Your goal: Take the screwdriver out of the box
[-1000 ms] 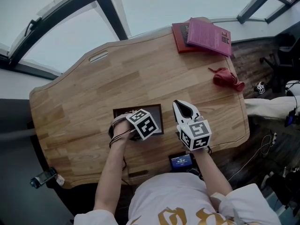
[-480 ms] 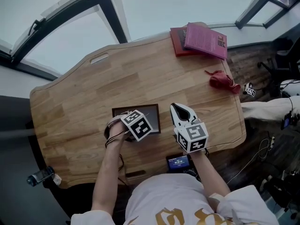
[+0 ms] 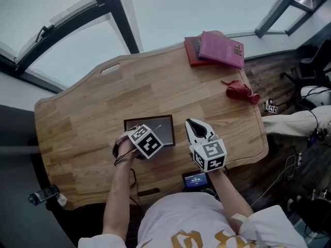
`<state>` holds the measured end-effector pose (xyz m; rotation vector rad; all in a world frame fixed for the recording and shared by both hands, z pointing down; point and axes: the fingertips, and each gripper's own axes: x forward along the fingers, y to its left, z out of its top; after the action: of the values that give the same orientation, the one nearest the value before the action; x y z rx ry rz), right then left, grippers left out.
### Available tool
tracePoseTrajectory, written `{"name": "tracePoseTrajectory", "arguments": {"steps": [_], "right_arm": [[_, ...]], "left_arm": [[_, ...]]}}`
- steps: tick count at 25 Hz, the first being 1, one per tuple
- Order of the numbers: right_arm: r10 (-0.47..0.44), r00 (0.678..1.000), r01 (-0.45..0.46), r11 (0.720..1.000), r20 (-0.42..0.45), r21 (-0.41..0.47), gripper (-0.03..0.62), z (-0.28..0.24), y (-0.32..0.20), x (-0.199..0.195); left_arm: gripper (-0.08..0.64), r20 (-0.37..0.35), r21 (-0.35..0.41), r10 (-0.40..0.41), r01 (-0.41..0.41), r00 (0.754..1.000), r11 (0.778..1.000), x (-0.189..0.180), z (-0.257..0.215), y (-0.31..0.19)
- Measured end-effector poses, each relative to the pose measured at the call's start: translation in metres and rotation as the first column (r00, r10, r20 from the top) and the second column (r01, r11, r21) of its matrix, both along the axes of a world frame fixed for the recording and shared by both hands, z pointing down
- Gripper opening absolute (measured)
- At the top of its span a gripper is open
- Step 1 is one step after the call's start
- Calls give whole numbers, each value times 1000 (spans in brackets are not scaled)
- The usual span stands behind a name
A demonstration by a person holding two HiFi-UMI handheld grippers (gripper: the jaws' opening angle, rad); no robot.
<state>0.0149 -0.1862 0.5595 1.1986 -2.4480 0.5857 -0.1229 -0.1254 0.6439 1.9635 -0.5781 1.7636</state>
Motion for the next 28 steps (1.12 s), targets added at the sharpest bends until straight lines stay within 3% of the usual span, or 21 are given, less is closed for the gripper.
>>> {"name": "tracePoseTrajectory", "arguments": {"steps": [7, 13, 18, 28], "right_arm": [[2, 1000, -2, 999, 1, 41, 32, -18, 6, 0], [8, 1000, -8, 998, 2, 62, 32, -27, 16, 3], [7, 1000, -7, 997, 5, 80, 32, -36, 22, 4], [-9, 1000, 7, 992, 16, 126, 32, -58, 38, 3]], "left_arm": [[78, -40, 112, -62, 66, 997, 991, -5, -18, -4], [78, -115, 211, -136, 158, 984, 965, -12, -33, -9], [78, -170, 249, -177, 216, 969, 944, -13, -45, -7], [78, -316, 335, -284, 387, 905, 859, -17, -79, -7]]}}
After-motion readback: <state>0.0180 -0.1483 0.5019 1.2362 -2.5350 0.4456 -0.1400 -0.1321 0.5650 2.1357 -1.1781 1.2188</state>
